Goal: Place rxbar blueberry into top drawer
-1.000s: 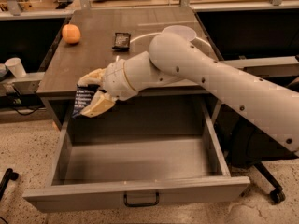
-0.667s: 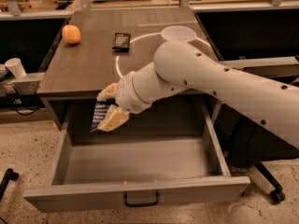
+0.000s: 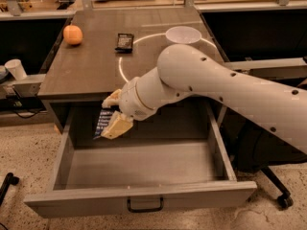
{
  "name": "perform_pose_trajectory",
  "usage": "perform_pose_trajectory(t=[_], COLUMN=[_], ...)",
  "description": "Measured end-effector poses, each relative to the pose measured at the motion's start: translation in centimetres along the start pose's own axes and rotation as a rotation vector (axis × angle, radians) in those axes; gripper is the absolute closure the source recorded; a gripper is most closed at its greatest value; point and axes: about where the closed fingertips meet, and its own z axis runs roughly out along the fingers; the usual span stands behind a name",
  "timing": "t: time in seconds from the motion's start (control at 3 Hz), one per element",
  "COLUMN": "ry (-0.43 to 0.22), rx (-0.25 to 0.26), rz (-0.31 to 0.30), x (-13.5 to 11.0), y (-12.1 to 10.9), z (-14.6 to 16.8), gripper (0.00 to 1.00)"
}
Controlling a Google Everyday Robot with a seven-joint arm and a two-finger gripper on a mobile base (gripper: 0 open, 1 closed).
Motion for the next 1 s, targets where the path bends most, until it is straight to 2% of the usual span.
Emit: perform_pose_trajectory(t=[0.33,0.67,1.0], ry=[-0.008,-0.058,-0.157], rx=[-0.008,0.007,0.031], rz=[0.037,0.095,0.127], x=[1.2,5.2,8.7], y=[0.6,1.0,1.7], z=[0.7,2.2,4.3], gripper=[1.00,1.00,1.00])
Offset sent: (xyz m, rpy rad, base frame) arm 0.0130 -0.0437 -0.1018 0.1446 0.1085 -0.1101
